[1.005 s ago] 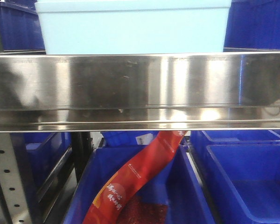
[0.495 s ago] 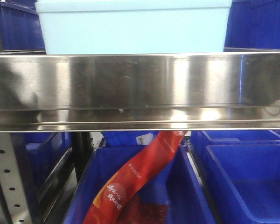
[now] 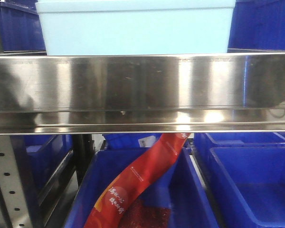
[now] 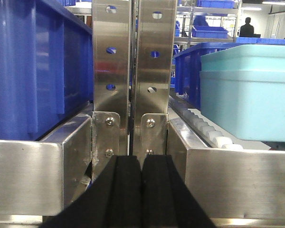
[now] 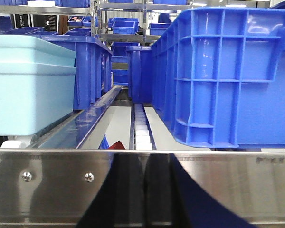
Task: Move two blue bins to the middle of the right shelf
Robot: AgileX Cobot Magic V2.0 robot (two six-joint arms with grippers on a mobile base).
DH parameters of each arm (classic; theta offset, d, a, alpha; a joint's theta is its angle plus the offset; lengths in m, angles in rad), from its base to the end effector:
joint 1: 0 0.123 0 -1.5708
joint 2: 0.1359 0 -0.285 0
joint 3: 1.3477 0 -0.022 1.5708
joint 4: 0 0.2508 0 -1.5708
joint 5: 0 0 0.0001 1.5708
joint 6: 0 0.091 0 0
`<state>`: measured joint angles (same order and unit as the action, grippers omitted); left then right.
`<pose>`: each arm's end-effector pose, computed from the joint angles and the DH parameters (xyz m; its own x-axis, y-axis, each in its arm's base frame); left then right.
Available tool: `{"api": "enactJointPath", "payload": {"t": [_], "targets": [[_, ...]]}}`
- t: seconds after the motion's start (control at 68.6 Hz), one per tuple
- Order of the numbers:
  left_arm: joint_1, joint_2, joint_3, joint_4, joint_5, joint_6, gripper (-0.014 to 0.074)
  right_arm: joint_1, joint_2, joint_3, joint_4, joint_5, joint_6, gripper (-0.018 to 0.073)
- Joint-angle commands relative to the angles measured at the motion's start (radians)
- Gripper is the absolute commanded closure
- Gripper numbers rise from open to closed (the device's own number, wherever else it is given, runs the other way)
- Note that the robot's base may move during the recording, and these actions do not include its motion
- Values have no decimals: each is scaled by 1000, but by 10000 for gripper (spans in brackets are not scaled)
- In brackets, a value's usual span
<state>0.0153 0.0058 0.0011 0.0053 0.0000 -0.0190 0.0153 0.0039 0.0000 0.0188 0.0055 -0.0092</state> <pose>0.0568 0.0009 0.2125 0.0804 -0.0125 -0.9967 -0.0142 0.9998 -0.0137 0.0566 0.0009 0.2125 0.0776 0.0108 -0.9969 -0.0161 0.9998 0.0096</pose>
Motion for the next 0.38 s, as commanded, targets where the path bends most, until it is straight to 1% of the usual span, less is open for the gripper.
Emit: {"api": "enactJointPath", "payload": {"t": [0.0, 0.364], "targets": [[0, -6, -1, 0, -20, 3, 707, -4, -4, 0, 4, -14, -4, 722], [0, -6, -1, 0, -20, 3, 707, -4, -4, 0, 4, -14, -4, 722]]}}
